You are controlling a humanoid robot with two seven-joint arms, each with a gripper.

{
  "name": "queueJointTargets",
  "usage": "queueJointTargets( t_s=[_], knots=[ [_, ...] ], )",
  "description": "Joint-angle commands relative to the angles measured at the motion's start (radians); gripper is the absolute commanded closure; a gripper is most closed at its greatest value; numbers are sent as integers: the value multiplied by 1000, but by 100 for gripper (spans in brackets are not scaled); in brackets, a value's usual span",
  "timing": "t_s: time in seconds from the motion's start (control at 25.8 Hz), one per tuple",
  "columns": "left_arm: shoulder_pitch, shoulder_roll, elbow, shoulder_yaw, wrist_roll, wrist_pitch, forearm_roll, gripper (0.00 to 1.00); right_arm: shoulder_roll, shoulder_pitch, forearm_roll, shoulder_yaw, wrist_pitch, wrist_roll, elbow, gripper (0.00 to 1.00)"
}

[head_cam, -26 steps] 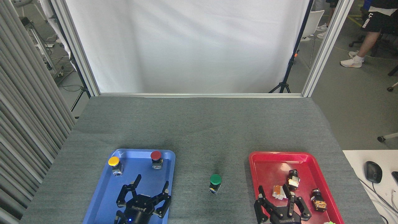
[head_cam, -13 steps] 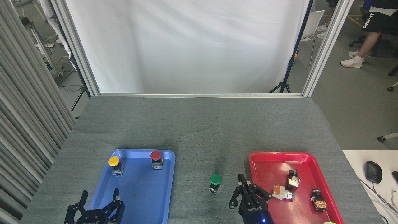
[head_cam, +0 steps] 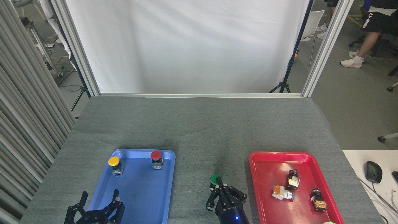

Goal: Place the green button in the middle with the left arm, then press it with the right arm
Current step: 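Move the right hand over the green button and press down, then lift the right hand off the green button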

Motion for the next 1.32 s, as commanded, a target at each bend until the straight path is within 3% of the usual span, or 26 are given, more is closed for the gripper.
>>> queueJointTargets(
  t_s=[0.0, 0.5, 0.7, 0.85, 1.01, 1.28],
  knots=[
    [0, 0, 2, 0, -1, 0, 0, 0, 8, -11, 3, 4, 5, -1, 18, 100],
    [0, 0, 4, 0, -1, 0, 2, 0, 11, -42, 6, 1, 27, -2, 108, 100],
    [0, 0, 4, 0, -3, 0, 2, 0, 13, -51, 6, -1, 30, -2, 95, 100],
    [0, 0, 2, 0, -3, -2, 2, 0, 13, -53, 6, -5, 42, -4, 32, 100],
    [1, 0, 4, 0, -3, 0, 2, 0, 8, -36, 6, -14, 38, 2, -96, 100],
    [0, -2, 4, 0, -4, 0, 2, 0, -27, 84, 2, -123, -22, 5, -241, 99]
  ],
)
